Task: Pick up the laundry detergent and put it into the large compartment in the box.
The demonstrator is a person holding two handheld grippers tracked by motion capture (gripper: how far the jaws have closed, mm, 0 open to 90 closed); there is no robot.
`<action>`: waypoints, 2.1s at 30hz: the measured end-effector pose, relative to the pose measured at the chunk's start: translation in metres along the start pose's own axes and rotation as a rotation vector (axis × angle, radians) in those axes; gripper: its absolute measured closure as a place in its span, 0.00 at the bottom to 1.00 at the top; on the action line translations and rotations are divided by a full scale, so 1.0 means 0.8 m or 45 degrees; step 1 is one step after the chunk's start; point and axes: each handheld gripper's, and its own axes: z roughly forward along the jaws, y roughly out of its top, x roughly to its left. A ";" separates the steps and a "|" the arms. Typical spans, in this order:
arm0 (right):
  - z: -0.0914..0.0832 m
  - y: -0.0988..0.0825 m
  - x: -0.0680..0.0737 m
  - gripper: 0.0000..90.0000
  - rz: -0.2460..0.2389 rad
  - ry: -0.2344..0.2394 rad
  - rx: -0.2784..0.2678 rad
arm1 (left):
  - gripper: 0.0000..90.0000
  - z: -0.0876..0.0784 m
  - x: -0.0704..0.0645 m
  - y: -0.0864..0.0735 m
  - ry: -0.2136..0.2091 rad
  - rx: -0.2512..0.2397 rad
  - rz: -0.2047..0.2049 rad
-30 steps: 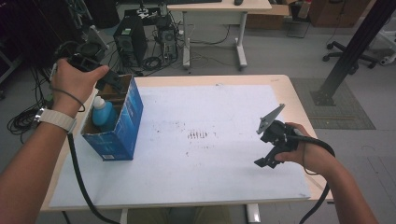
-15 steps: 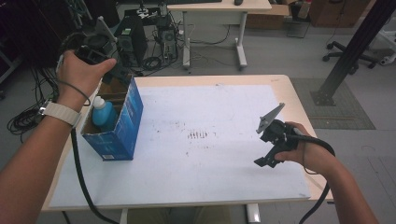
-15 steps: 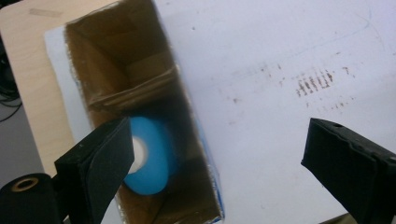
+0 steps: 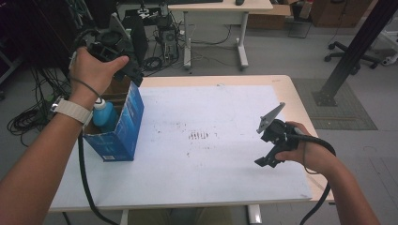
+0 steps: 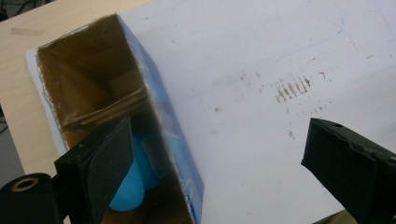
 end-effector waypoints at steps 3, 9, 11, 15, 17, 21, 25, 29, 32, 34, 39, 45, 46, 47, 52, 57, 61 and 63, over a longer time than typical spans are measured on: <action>0.000 0.000 0.001 0.12 0.000 0.000 0.003 | 0.10 0.002 -0.008 0.002 -0.014 -0.002 0.014; -0.001 -0.001 0.002 0.12 0.003 -0.003 -0.002 | 0.10 0.004 -0.024 0.005 -0.023 -0.006 0.048; -0.001 -0.001 0.002 0.12 0.004 -0.003 -0.003 | 0.10 0.005 -0.028 0.006 -0.028 -0.003 0.061; 0.000 -0.003 0.003 0.12 0.005 -0.004 -0.003 | 0.10 0.009 -0.036 0.007 -0.036 -0.002 0.089; -0.001 -0.004 0.003 0.12 0.009 -0.005 -0.002 | 0.10 0.011 -0.040 0.008 -0.044 -0.003 0.102; -0.002 -0.004 0.004 0.12 0.007 -0.007 -0.004 | 0.10 0.015 -0.049 0.008 -0.052 -0.006 0.126; -0.002 -0.003 0.004 0.12 0.008 -0.006 -0.008 | 0.10 0.021 -0.061 0.009 -0.073 -0.002 0.159; -0.002 -0.004 0.005 0.12 0.008 -0.005 -0.006 | 0.10 0.025 -0.069 0.009 -0.088 0.001 0.182; -0.002 -0.006 0.004 0.12 0.011 -0.006 -0.010 | 0.10 0.028 -0.073 0.009 -0.095 0.001 0.189; -0.002 -0.006 0.004 0.12 0.015 -0.008 -0.007 | 0.10 0.030 -0.075 0.008 -0.099 -0.001 0.189; -0.002 -0.007 0.005 0.12 0.016 -0.009 -0.013 | 0.10 0.037 -0.082 0.008 -0.115 0.003 0.197; 0.000 -0.008 0.005 0.12 0.016 -0.006 -0.014 | 0.10 0.047 -0.089 0.006 -0.131 0.009 0.236; 0.001 -0.008 0.005 0.12 0.018 -0.006 -0.011 | 0.10 0.049 -0.090 0.005 -0.135 0.012 0.235; 0.001 -0.008 0.005 0.12 0.018 -0.004 -0.010 | 0.10 0.051 -0.091 0.004 -0.134 0.017 0.236; 0.002 -0.007 0.005 0.12 0.016 -0.004 -0.012 | 0.10 0.061 -0.094 0.002 -0.150 0.028 0.234; 0.002 -0.008 0.005 0.12 0.021 -0.005 -0.014 | 0.10 0.066 -0.095 0.001 -0.154 0.032 0.233; 0.003 -0.008 0.004 0.12 0.022 -0.005 -0.013 | 0.10 0.069 -0.094 0.000 -0.157 0.038 0.233; 0.003 -0.008 0.004 0.12 0.023 -0.003 -0.014 | 0.10 0.071 -0.094 0.000 -0.164 0.039 0.230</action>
